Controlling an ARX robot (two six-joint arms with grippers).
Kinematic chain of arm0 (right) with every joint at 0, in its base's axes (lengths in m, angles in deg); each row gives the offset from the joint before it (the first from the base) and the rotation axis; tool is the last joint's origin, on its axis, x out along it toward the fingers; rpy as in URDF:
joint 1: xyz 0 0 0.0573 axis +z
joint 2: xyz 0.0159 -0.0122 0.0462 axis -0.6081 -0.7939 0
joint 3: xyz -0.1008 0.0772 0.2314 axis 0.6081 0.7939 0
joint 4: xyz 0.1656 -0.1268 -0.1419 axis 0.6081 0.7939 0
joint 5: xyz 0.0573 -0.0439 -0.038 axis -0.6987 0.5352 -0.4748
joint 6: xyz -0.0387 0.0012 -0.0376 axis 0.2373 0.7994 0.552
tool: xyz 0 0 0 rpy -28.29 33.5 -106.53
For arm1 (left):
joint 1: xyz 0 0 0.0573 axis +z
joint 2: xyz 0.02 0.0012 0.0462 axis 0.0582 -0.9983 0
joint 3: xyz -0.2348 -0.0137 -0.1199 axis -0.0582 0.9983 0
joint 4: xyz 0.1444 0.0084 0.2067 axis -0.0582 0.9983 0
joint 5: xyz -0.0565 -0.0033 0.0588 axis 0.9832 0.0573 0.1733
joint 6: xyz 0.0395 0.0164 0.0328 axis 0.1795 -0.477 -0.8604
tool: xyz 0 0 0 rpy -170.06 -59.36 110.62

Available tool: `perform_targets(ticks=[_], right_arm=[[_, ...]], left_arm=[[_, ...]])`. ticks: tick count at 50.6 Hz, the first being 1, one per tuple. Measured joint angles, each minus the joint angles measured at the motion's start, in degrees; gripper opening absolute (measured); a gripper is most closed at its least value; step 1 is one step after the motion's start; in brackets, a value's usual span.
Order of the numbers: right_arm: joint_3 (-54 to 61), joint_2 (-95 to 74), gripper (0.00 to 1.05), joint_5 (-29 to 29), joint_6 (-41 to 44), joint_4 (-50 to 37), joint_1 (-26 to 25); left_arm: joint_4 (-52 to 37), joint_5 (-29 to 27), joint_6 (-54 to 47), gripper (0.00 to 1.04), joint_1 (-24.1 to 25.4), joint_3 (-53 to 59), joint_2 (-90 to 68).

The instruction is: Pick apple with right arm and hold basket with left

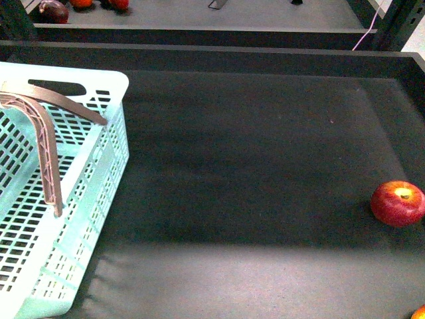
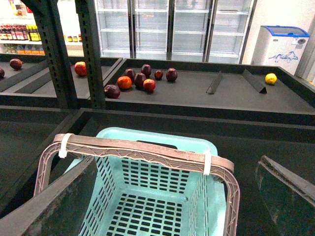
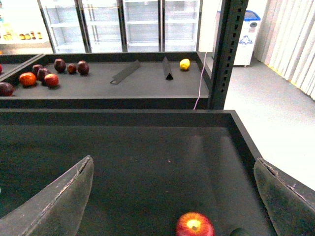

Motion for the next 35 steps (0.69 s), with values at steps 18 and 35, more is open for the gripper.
perform_targets(ticks=[18,35], right_arm=[[0.0,0.0,0.96,0.0,0.0,0.0,0.0],[0.0,0.0,0.96,0.0,0.0,0.0,0.0]], left_arm=[[0.0,0.0,0.0,0.98,0.0,0.0,0.0],[0.0,0.0,0.0,0.98,0.0,0.0,0.0]])
